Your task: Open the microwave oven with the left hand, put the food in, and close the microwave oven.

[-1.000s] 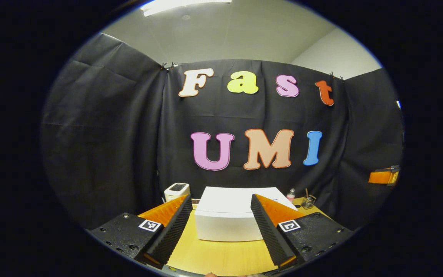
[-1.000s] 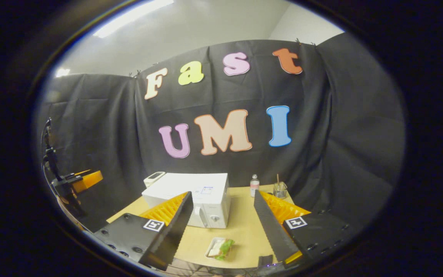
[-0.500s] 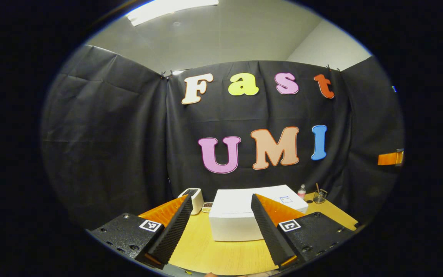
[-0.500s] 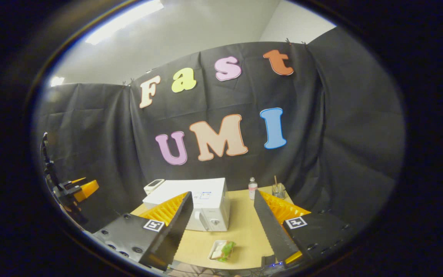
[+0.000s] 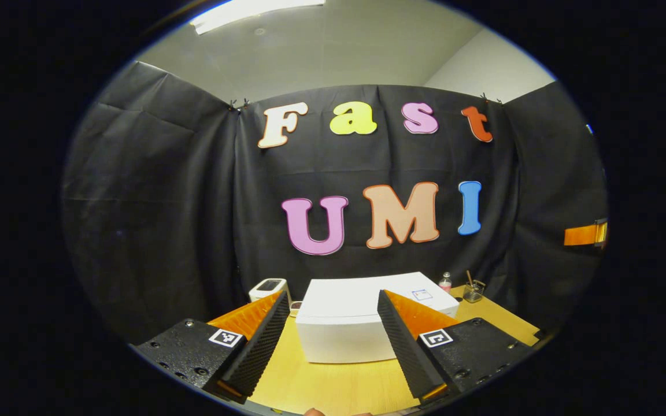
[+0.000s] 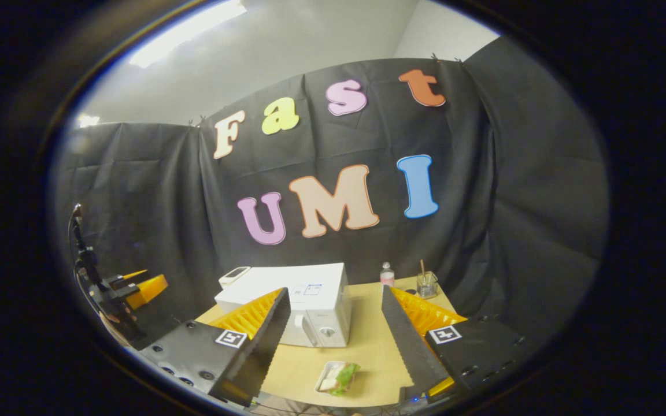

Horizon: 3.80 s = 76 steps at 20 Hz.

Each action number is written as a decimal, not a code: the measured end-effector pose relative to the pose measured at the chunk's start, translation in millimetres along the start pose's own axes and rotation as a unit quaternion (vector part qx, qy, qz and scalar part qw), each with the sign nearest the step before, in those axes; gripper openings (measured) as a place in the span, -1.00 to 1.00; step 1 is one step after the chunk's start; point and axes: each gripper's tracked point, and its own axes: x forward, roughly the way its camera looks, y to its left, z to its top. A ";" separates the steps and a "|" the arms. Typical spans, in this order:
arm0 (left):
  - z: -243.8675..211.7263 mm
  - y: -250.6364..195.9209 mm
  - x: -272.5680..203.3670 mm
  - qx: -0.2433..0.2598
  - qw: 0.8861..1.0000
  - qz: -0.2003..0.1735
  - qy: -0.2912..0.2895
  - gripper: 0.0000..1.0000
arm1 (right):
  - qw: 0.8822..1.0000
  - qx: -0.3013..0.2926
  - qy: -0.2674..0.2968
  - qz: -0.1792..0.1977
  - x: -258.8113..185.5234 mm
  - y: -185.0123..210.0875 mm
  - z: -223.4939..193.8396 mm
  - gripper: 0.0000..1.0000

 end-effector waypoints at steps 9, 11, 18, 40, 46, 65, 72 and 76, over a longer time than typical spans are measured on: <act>-92.7 -46.4 37.0 -0.046 0.996 -0.078 0.012 0.92 | 1.000 -0.008 -0.004 0.007 45.7 -8.5 -33.1 0.95; -117.4 -60.8 39.3 -0.058 0.993 -0.103 0.015 0.92 | 1.000 -0.008 -0.009 0.018 51.2 -5.8 -39.0 0.82; -184.6 -102.7 51.4 -0.063 0.984 -0.168 0.014 0.88 | 0.999 -0.041 -0.023 0.023 72.8 -6.4 -67.9 0.82; -309.0 -198.0 163.6 -0.023 0.992 -0.091 0.079 0.68 | 0.992 0.028 -0.062 -0.109 105.1 -107.6 -190.8 0.94; -325.4 -204.6 178.4 -0.052 0.990 -0.079 0.104 0.37 | 0.992 0.024 -0.034 -0.119 97.9 -128.7 -225.5 0.83; -330.0 -200.0 169.3 -0.031 0.991 -0.082 0.103 -0.63 | 0.995 0.009 0.012 -0.103 66.7 -120.0 -267.1 0.83; -334.6 -153.4 140.3 -0.065 0.993 -0.018 0.098 -0.99 | 0.994 0.029 0.019 -0.101 45.7 -124.6 -283.7 0.83; -342.9 -144.9 128.8 -0.040 0.993 -0.030 0.111 -0.72 | 0.994 0.038 0.020 -0.098 38.3 -126.3 -293.9 0.83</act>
